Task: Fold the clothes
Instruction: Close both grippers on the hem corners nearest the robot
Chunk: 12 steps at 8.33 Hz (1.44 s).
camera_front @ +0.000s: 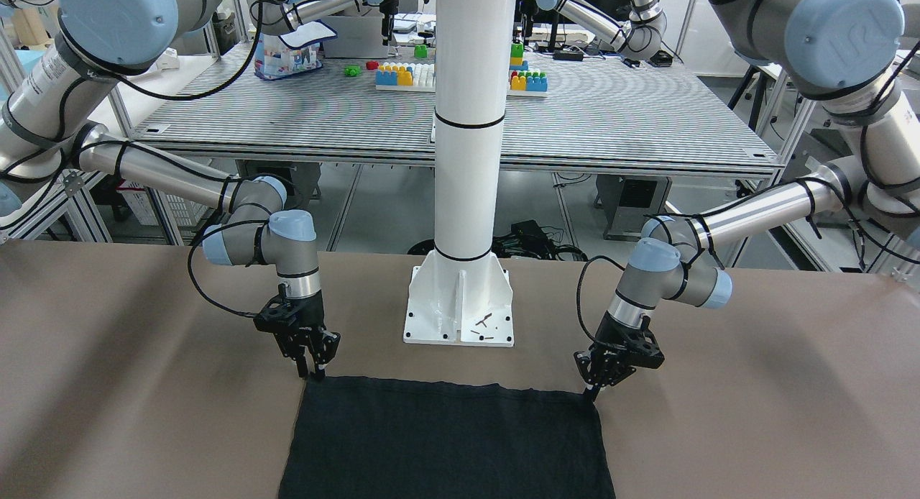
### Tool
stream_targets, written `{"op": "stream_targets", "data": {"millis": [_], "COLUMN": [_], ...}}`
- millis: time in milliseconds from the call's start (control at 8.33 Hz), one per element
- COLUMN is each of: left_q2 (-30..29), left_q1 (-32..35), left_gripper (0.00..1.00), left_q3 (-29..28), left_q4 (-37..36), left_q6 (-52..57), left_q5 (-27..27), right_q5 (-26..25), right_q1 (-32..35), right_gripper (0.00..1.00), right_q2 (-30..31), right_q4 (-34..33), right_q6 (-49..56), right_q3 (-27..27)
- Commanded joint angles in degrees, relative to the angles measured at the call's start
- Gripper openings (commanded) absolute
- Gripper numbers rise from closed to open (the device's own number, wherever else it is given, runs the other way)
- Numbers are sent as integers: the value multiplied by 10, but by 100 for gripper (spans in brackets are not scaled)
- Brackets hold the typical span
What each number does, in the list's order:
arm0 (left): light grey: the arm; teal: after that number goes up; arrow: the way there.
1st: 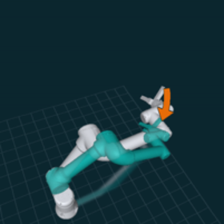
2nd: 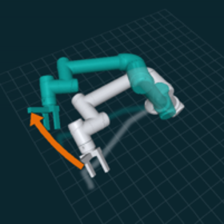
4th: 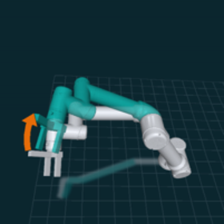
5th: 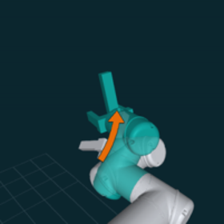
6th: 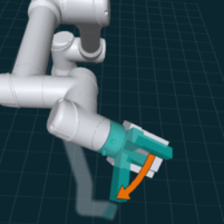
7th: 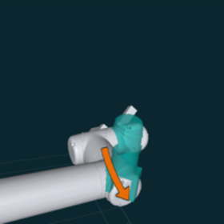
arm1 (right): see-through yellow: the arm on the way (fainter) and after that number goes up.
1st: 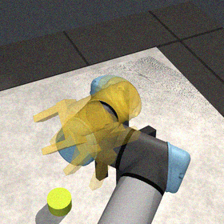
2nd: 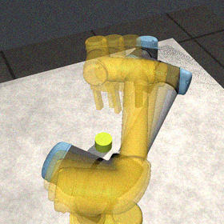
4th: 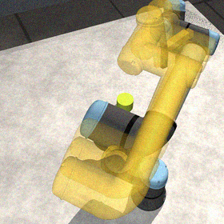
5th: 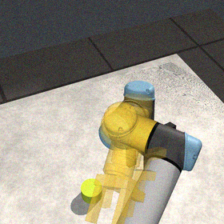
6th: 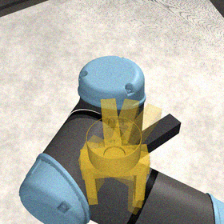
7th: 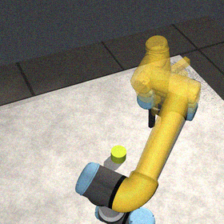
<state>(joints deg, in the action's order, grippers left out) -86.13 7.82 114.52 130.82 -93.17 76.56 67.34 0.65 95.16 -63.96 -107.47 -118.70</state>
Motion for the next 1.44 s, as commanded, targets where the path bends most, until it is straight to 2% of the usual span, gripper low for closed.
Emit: {"op": "stream_targets", "data": {"millis": [0, 240, 600, 841, 961, 1321], "left_q2": [-2, -3, -4, -4, -4, -8], "left_q1": [-1, -1, -1, -1, -1, 11], "left_gripper": [0, 0, 0, 0, 0, 0], "left_q3": [-2, -2, -6, -7, -6, 19], "left_q4": [0, 0, 0, 0, 0, 0], "left_q6": [0, 0, 0, 0, 0, 1], "left_q5": [0, 0, 0, 0, 0, 4], "right_q5": [0, 0, 0, 0, -1, 1], "right_q1": [1, 2, 5, 5, 5, 11], "right_gripper": [45, 27, 27, 14, 3, 0], "right_q2": [-7, -6, -3, -3, -3, -2], "right_q4": [0, 0, 1, 1, 1, 0], "right_q6": [2, 2, 3, 3, 3, 8], "right_q3": [7, 2, -3, -3, -3, -34]}}
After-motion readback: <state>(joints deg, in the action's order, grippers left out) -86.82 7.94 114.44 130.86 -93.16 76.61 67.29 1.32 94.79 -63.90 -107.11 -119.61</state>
